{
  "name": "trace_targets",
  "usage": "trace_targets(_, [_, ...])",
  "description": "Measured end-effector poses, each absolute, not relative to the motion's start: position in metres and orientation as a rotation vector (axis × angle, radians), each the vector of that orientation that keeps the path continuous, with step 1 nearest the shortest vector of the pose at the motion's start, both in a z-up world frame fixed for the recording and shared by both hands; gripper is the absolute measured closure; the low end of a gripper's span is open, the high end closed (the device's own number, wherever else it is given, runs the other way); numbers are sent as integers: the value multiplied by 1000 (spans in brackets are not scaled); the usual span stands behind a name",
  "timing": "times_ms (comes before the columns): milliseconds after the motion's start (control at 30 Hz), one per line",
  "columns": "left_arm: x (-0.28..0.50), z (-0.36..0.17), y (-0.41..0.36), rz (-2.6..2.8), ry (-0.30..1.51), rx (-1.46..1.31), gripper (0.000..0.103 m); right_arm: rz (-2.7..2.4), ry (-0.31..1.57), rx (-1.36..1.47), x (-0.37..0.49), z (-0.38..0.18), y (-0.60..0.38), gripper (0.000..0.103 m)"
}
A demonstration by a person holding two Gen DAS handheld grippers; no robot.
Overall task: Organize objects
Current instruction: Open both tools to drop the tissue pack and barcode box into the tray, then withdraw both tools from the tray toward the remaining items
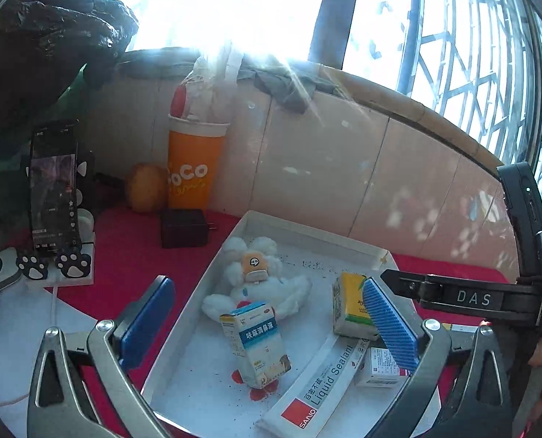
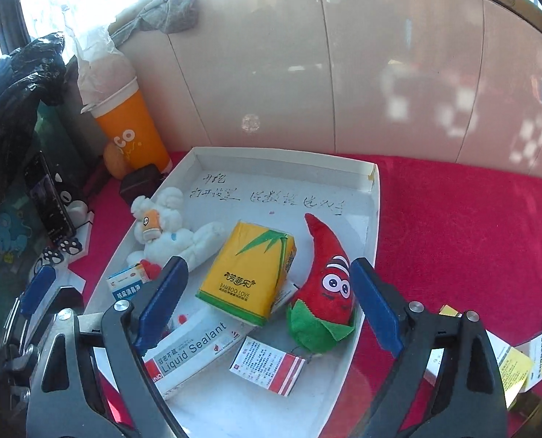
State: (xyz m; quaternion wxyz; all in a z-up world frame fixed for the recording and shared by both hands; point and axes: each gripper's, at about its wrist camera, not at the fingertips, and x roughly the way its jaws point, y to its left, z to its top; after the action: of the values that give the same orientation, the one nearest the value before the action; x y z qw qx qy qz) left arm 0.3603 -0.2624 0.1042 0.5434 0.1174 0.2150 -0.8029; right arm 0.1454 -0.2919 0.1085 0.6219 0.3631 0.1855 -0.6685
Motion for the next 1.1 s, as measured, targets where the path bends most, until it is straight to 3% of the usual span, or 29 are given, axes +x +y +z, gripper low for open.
trace_targets(400, [376, 123, -242, -1886, 499, 196, 0, -1499, 237, 784, 129, 143, -210, 11])
trace_targets(600, [353, 133, -219, -1963, 423, 221, 0, -1570, 47, 663, 105, 172, -137, 11])
trace_targets(833, [313, 140, -194, -2110, 355, 272, 0, -1794, -209, 504, 32, 213, -35, 11])
trace_targets(1100, [235, 121, -164, -2355, 302, 500, 0, -2008, -238, 654, -64, 188, 28, 11])
